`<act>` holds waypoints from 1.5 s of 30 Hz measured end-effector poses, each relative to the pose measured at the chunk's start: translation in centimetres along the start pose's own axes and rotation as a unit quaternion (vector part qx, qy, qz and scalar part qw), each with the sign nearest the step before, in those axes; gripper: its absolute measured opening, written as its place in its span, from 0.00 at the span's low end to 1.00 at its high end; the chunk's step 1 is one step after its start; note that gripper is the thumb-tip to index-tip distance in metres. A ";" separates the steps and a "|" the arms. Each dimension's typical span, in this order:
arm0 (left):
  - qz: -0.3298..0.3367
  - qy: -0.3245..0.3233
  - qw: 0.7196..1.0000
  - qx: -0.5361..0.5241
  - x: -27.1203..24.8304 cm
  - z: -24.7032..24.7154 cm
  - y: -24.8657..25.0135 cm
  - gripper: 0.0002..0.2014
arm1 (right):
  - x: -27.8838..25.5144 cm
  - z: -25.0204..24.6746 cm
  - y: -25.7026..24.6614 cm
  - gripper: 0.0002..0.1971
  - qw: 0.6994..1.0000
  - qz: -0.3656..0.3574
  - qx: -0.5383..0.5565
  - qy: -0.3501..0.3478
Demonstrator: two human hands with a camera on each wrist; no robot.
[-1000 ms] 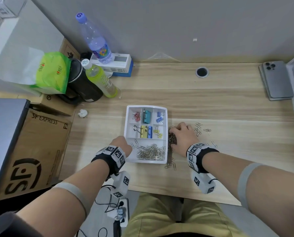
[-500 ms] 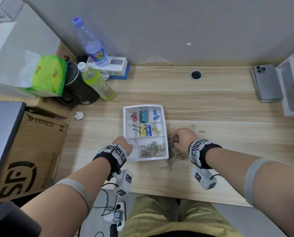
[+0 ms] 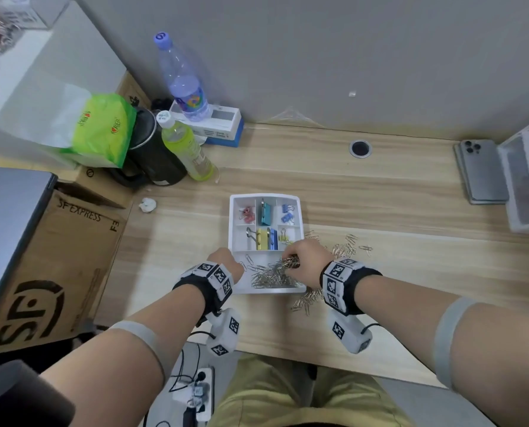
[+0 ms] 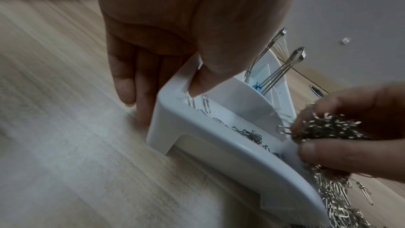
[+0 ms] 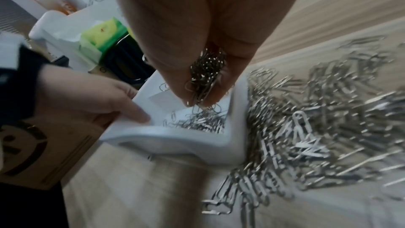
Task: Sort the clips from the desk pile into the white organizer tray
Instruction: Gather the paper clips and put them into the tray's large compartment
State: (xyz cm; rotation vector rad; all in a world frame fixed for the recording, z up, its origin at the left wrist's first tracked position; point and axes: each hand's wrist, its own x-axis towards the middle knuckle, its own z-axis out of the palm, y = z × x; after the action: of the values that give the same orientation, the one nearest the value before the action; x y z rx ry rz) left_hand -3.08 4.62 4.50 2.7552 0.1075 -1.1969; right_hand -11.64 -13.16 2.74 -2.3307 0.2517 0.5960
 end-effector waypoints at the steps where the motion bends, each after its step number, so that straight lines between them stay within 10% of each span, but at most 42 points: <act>1: 0.002 -0.002 1.000 -0.002 0.1 0.0 -0.1 0.13 | 0.2 0.5 -0.5 0.18 1.000 -0.011 -0.003 -0.003; 12: 0.003 -0.011 1.000 -0.006 0.7 0.2 -0.4 0.12 | -0.4 2.0 -0.8 0.15 0.998 -0.055 -0.011 -0.006; 19: -0.013 -0.013 0.999 0.037 1.6 -0.8 -0.5 0.12 | -1.1 -0.7 4.5 0.16 0.977 0.068 0.005 0.202; 25: -0.027 0.001 0.999 0.044 2.3 -1.0 -1.7 0.13 | -0.7 -1.8 8.7 0.32 0.955 0.230 -0.078 0.168; 34: -0.017 -0.006 0.992 0.123 2.7 -1.5 -1.4 0.18 | -1.3 -0.1 9.0 0.20 0.995 0.091 0.011 0.047; 39: -0.024 -0.013 0.991 0.134 3.6 -1.6 -2.4 0.16 | -2.2 -2.7 11.0 0.23 0.980 0.121 -0.003 0.159; 45: -0.012 0.011 0.989 0.144 3.7 -1.4 -2.6 0.17 | -3.1 -3.7 13.6 0.24 0.973 0.212 -0.026 0.088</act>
State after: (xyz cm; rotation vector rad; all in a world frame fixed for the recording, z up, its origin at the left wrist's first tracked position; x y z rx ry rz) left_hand 0.12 7.41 2.50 3.0220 -0.0342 -1.2783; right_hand -17.71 -25.63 -1.43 -2.3963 0.8405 0.6025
